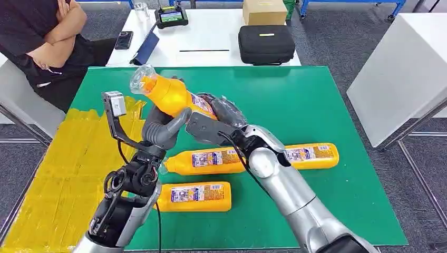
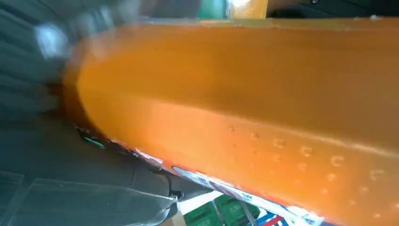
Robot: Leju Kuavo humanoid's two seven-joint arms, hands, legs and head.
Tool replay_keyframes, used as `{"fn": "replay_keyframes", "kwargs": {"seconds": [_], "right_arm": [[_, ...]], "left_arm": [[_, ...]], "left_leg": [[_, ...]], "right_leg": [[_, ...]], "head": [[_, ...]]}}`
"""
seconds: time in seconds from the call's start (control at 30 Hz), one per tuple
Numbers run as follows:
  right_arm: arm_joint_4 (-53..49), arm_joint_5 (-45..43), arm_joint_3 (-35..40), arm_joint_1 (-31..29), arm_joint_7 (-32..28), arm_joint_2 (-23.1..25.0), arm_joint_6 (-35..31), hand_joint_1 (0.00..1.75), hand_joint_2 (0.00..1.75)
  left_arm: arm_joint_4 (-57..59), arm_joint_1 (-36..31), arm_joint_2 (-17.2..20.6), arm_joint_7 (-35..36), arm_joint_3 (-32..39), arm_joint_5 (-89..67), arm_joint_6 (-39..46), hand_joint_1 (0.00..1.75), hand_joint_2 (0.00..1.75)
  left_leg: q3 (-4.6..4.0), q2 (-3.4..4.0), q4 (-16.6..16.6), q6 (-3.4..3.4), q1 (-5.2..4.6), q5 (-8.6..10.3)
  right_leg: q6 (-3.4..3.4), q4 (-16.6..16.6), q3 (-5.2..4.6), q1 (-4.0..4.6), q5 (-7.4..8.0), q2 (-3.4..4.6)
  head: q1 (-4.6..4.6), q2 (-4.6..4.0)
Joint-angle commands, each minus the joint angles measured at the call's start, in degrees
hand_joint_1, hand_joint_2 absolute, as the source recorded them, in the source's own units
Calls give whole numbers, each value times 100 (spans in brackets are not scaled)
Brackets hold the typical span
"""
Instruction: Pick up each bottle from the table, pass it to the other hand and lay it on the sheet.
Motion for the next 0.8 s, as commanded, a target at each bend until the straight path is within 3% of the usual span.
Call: {"fn": "replay_keyframes", "kwargs": {"seconds": [0.03, 0.43, 0.47, 0.5, 0.8], "right_arm": [[316, -17, 250, -281, -28, 77, 32, 175, 175], [360, -82, 421, -45, -184, 87, -20, 175, 175], [414, -79, 492, -26, -195, 85, -11, 175, 175], [492, -77, 587, -9, -211, 91, -2, 175, 175], [667, -40, 994, -5, -296, 95, -10, 175, 175]], "left_arm": [[371, -299, 61, 34, -343, 17, -62, 0, 175], [324, -226, -26, -254, -167, -240, 284, 0, 175], [298, -193, -32, -294, -124, -232, 350, 14, 175], [265, -161, -50, -361, -73, -188, 426, 175, 175], [140, -66, -31, -600, -20, -59, 725, 175, 175]], "left_leg": [[8, 0, 6, -21, 4, -6], [20, 2, 4, -32, 9, -11], [8, -1, -3, -13, 3, -2], [10, 3, -3, -14, 3, -3], [11, 5, 1, -21, 8, -7]], "right_leg": [[2, 4, 10, 3, -7, -11], [1, 0, 24, 8, -10, -13], [0, -4, 10, 3, -2, -6], [1, -4, 11, 3, -2, -2], [1, -2, 14, 7, -5, -4]], "head": [[2, 0], [2, 0], [0, 0], [2, 0], [2, 0]]}}
